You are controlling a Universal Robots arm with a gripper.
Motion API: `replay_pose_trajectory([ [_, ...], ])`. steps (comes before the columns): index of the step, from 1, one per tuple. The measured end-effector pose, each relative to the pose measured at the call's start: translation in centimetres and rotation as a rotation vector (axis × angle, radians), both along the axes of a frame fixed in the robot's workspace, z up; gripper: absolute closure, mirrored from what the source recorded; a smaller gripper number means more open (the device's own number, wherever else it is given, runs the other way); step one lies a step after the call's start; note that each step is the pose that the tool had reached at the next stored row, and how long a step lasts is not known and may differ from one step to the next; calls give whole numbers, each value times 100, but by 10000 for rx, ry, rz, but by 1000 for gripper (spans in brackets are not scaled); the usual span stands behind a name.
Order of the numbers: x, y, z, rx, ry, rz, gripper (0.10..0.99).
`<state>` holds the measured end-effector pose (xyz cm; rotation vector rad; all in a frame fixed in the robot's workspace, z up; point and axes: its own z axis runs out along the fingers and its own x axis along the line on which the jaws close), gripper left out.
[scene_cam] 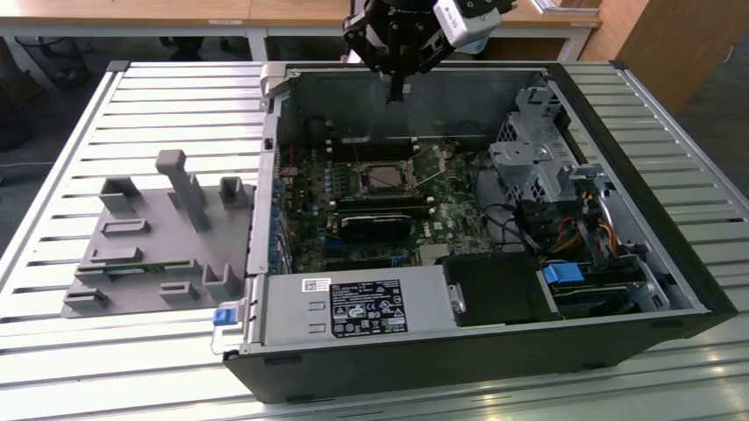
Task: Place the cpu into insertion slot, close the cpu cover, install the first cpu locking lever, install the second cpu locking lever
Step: 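Close the cpu cover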
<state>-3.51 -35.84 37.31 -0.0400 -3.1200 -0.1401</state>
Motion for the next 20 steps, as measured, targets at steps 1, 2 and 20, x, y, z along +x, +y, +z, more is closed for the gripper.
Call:
replay_pose_trajectory([
  [1,0,0,0,0,0,0,980],
  [2,0,0,0,0,0,0,980],
  [20,0,0,0,0,0,0,980],
])
